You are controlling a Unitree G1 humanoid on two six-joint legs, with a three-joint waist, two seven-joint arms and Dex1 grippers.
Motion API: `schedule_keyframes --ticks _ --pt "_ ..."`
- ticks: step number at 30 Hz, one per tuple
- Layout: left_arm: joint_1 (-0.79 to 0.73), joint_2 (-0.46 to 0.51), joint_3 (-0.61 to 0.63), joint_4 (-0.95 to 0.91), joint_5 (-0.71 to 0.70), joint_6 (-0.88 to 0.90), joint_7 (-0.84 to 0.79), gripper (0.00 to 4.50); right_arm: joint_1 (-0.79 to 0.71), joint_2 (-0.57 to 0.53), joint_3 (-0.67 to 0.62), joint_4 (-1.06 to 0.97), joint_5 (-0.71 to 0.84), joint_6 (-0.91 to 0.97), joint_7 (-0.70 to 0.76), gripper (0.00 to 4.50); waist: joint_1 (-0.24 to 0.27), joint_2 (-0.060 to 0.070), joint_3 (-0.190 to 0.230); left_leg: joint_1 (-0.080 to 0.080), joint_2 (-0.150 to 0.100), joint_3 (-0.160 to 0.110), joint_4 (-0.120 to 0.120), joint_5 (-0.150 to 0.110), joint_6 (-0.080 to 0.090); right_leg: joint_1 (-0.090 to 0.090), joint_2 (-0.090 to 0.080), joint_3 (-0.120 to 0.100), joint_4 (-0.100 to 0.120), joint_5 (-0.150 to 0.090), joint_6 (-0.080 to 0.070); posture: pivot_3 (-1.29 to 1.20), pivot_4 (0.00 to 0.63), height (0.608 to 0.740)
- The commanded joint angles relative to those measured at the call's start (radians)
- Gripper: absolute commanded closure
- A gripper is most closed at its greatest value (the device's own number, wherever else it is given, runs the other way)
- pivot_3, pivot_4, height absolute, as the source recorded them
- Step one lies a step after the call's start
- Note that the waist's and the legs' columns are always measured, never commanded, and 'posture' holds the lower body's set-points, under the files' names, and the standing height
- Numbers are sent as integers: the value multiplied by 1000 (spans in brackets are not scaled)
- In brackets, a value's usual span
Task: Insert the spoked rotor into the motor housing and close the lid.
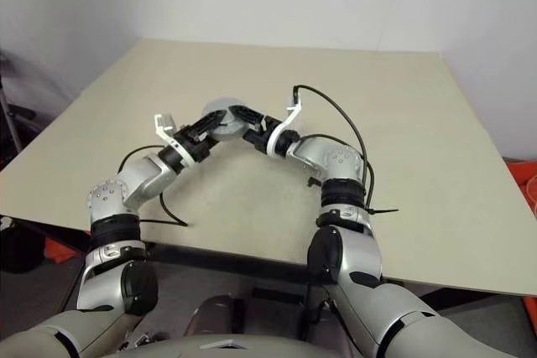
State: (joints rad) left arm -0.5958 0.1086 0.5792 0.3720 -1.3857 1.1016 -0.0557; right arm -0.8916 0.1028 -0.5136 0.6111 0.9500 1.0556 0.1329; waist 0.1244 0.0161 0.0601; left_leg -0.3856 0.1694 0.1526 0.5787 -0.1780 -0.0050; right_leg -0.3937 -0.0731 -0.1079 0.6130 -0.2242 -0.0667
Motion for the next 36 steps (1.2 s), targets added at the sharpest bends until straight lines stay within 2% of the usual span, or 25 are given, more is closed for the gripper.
schedule_keyframes --ticks 1,7,13,16,29,36 --pt "-18 18 -1 -41 -25 -10 -24 2323 -10 -3 33 -34 -65 -132 5 25 1 0 0 0 0 0 0 0 0 0 0 0 0 0 0 0 0 740" --pt "5 40 -5 -75 -3 -33 -31 2323 -21 -1 27 8 -108 -267 5 25 1 0 0 0 0 0 0 0 0 0 0 0 0 0 0 0 0 740" --pt "59 110 -44 -161 214 -232 -70 2323 -16 -13 34 20 -120 -292 19 25 -3 0 0 0 0 0 0 0 0 0 0 0 0 0 0 0 0 740" --pt "71 134 -45 -173 279 -296 -72 2323 -9 -19 42 9 -119 -287 32 25 -2 0 0 1 0 -1 0 0 0 1 0 0 0 0 1 0 0 740" --pt "57 87 69 43 257 -315 -3 2323 3 -30 50 -2 -124 -289 33 25 0 -1 0 3 0 -1 2 0 0 4 0 0 0 1 2 0 0 740" --pt "74 94 105 58 264 -324 3 2323 16 -32 60 -9 -130 -281 30 25 0 -2 0 3 0 -1 2 0 0 4 0 0 0 1 2 0 0 740"
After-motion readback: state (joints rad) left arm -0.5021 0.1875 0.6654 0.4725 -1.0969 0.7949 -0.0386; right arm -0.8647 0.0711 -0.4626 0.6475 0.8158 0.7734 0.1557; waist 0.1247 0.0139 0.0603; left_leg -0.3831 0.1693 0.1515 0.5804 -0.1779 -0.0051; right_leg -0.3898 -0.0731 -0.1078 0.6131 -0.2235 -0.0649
